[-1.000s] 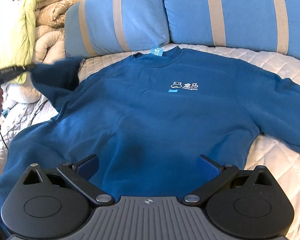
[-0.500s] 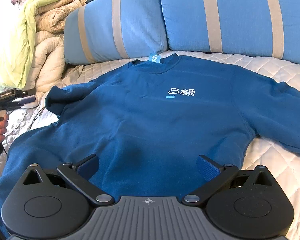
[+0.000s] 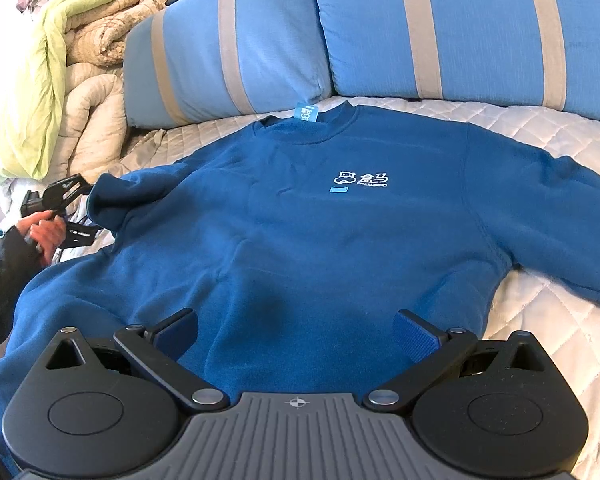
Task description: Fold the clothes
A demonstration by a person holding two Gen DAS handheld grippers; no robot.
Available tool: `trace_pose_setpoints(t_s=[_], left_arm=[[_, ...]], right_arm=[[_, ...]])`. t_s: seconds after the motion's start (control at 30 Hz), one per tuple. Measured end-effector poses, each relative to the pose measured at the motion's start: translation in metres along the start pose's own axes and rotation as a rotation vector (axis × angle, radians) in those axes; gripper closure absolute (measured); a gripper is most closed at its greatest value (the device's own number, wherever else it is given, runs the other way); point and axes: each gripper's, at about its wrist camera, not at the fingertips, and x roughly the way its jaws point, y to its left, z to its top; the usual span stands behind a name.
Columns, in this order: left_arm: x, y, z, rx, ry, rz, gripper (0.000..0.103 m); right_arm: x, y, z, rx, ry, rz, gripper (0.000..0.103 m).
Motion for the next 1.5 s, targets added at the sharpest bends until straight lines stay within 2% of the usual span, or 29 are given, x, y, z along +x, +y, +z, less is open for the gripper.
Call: trace_pose_setpoints(t_s=[0.07,0.1,0.17,0.33,0.4,0.47,0.63,0.8,0.9,1.03,1.13,1.2,1.27,1.33,1.4,1.5], left_arm=[[0.007,-0.003,0.001,-0.032,0.017,0.013,0.076],[0.01,-0.005,0.002,-0.032,0.022,0.037,0.081],[0.009,-0.018,0.002,0.048,0.007,0.115,0.088],[-0.011,-0.087,-0.019,0.505,-0.097,0.313,0.093],[-0.022,-0.115,-0.036,0.735,-0.165,0.409,0.093],[-0.038,-0.132,-0.051,0.896,-0.242,0.48,0.095],[-0.087,-0.155,-0.068,1.081,-0.454,0.561,0.095],[-0.15,-0.142,-0.069,1.113,-0.654,0.651,0.095],[-0.185,-0.111,-0.066,1.08,-0.753,0.755,0.095],[-0.205,-0.053,-0.057,1.038,-0.761,0.919,0.095],[-0.208,-0.006,-0.051,0.95,-0.664,0.987,0.09],[-0.205,0.014,-0.05,0.905,-0.603,1.005,0.083],[-0.211,0.023,-0.056,0.867,-0.602,1.017,0.076],[-0.219,0.023,-0.063,0.831,-0.619,1.015,0.075],[-0.222,0.008,-0.071,0.827,-0.652,0.961,0.073],[-0.215,-0.025,-0.078,0.878,-0.668,0.814,0.053]], right_arm=[[0.0,-0.001,0.0,0.006,0.002,0.004,0.0],[0.001,-0.002,0.0,0.009,0.003,0.006,0.0],[0.001,-0.002,0.0,0.011,0.004,0.005,0.0],[0.001,-0.001,0.0,0.009,0.007,0.004,0.0],[0.002,-0.001,0.0,0.01,0.009,0.007,0.0],[0.002,-0.002,0.0,0.011,0.011,0.009,0.0],[0.001,-0.004,0.0,0.012,0.008,0.013,0.0],[0.0,-0.003,-0.001,0.004,0.005,0.012,0.0],[-0.001,-0.003,-0.001,0.001,0.002,0.012,0.0],[0.0,-0.004,-0.001,0.001,0.007,0.013,0.0],[0.0,-0.002,0.0,-0.005,0.009,0.005,0.0],[-0.001,0.0,0.0,-0.009,0.009,-0.002,0.0],[-0.001,0.001,0.0,-0.012,0.01,-0.006,0.0],[-0.001,0.002,0.0,-0.014,0.012,-0.012,0.0],[-0.001,0.003,0.0,-0.021,0.014,-0.017,0.0],[0.001,0.004,0.0,-0.025,0.021,-0.018,0.0]])
